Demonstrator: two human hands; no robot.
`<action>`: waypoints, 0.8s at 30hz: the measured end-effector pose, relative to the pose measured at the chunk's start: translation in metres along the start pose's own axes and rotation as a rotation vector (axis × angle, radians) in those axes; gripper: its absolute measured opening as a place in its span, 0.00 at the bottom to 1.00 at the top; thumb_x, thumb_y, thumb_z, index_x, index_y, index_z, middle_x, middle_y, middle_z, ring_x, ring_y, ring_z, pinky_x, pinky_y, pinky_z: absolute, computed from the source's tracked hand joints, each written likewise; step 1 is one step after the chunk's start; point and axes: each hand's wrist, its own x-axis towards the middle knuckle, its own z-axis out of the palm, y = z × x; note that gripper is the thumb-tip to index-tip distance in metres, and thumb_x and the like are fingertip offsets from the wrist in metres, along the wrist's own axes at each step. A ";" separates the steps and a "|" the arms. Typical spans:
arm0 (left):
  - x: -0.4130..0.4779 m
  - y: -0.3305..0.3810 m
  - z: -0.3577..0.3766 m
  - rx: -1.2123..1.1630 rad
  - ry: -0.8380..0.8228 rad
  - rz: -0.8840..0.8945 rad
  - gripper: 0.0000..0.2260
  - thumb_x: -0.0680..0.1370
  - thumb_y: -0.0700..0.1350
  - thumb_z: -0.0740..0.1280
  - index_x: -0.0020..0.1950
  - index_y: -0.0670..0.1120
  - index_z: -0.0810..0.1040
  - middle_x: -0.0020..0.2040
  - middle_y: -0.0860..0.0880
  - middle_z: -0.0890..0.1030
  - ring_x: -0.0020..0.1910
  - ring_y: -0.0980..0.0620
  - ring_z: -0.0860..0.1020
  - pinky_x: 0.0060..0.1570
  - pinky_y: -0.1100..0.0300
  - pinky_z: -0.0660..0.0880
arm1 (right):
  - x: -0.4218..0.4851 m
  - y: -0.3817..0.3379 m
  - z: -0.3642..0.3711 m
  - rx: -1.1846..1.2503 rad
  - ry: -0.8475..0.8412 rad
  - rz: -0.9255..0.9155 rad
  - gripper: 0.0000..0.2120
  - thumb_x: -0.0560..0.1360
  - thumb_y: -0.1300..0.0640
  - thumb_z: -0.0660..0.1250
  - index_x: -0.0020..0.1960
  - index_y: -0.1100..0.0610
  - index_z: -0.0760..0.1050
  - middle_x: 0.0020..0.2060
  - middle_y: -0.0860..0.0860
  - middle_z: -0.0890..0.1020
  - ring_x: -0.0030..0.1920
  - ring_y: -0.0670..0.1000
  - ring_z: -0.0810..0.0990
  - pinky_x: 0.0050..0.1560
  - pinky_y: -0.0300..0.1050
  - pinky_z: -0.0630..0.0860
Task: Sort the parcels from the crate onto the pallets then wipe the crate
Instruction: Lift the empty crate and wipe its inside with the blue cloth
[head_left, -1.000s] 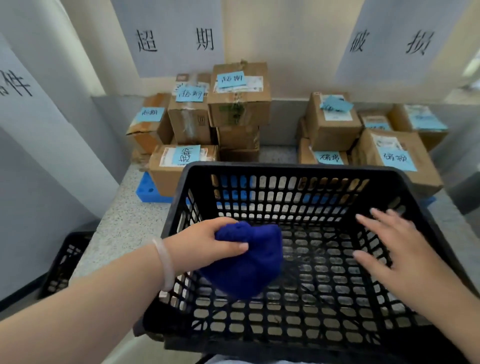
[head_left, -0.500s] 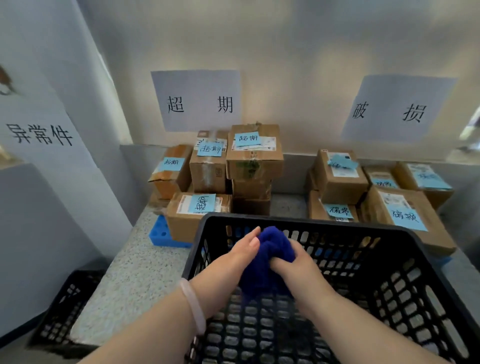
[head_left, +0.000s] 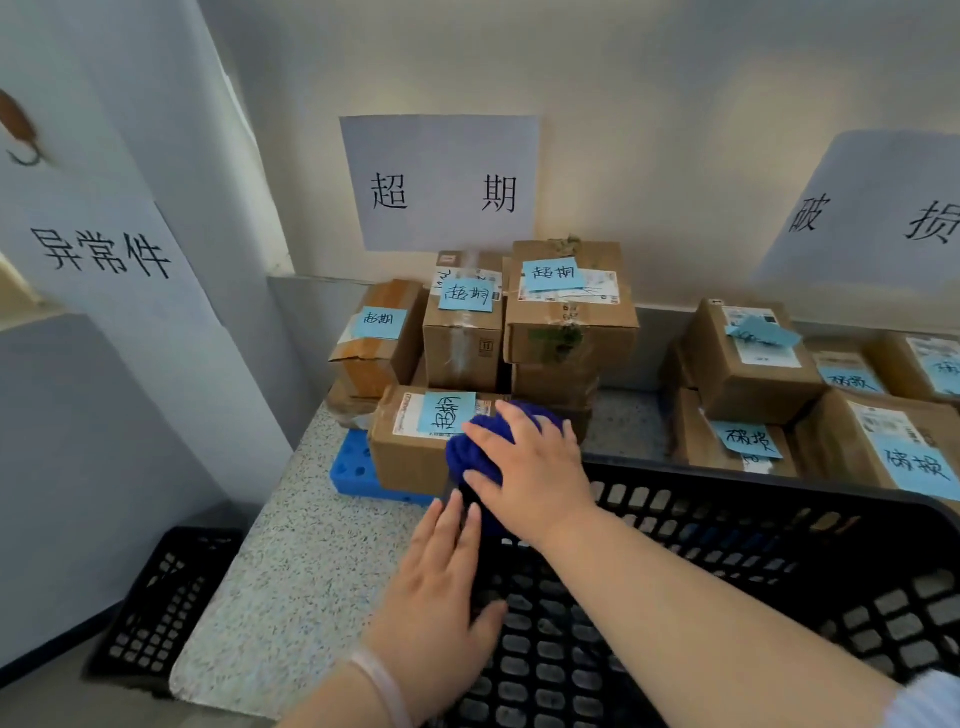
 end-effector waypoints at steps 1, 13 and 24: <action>0.001 -0.002 0.001 0.077 0.011 0.004 0.38 0.77 0.62 0.56 0.81 0.46 0.48 0.80 0.49 0.42 0.78 0.53 0.39 0.70 0.65 0.33 | 0.005 -0.001 0.002 -0.009 -0.007 -0.005 0.27 0.78 0.37 0.58 0.75 0.38 0.60 0.77 0.49 0.59 0.73 0.58 0.61 0.75 0.65 0.53; 0.000 -0.009 0.004 0.005 -0.013 -0.074 0.48 0.59 0.77 0.21 0.75 0.55 0.30 0.77 0.57 0.31 0.76 0.57 0.31 0.73 0.61 0.32 | -0.019 0.068 -0.020 -0.127 -0.023 0.118 0.24 0.76 0.42 0.66 0.71 0.41 0.68 0.65 0.48 0.72 0.59 0.56 0.75 0.58 0.53 0.74; -0.004 0.003 -0.009 -0.015 -0.034 -0.206 0.34 0.80 0.64 0.53 0.81 0.54 0.45 0.79 0.60 0.39 0.80 0.53 0.46 0.76 0.57 0.45 | -0.103 0.202 -0.075 -0.307 -0.035 0.415 0.24 0.79 0.45 0.63 0.74 0.43 0.64 0.71 0.51 0.65 0.63 0.57 0.73 0.61 0.52 0.71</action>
